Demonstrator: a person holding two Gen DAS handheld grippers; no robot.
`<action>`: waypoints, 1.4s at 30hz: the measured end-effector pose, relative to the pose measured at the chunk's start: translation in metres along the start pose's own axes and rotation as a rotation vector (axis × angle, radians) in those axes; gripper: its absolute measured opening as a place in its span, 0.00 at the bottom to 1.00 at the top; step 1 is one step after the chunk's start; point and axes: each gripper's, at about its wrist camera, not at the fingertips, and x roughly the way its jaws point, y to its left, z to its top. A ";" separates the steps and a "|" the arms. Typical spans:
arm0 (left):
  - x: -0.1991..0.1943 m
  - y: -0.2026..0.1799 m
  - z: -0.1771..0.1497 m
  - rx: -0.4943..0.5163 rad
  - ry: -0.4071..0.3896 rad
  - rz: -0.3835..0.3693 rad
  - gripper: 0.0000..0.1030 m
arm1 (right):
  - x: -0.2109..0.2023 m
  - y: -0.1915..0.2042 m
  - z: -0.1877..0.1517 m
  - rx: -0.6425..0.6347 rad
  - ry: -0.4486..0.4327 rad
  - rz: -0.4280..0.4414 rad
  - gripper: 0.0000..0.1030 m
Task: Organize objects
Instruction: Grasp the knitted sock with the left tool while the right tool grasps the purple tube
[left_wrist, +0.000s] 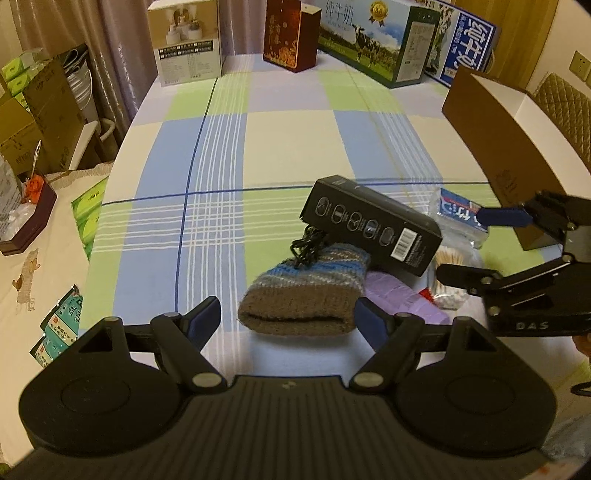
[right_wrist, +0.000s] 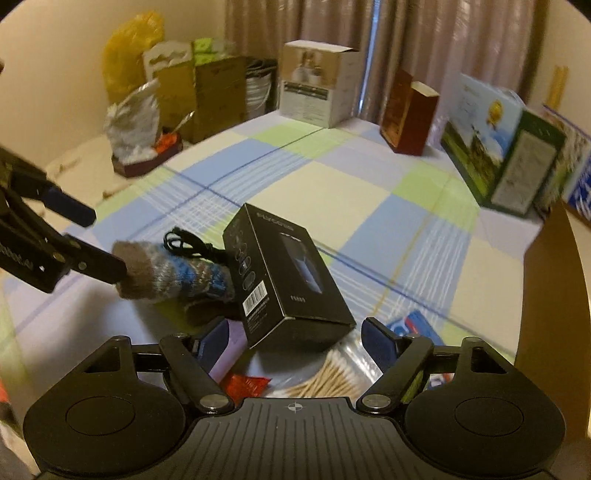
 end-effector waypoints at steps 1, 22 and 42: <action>0.002 0.001 0.000 -0.002 0.006 0.000 0.74 | 0.004 0.002 0.001 -0.021 0.000 -0.007 0.75; 0.034 -0.008 0.008 0.113 0.054 -0.099 0.79 | 0.028 -0.055 0.018 0.271 0.059 0.100 0.15; 0.027 -0.006 0.019 0.194 -0.016 -0.078 0.12 | -0.019 -0.059 -0.004 0.380 0.041 0.106 0.63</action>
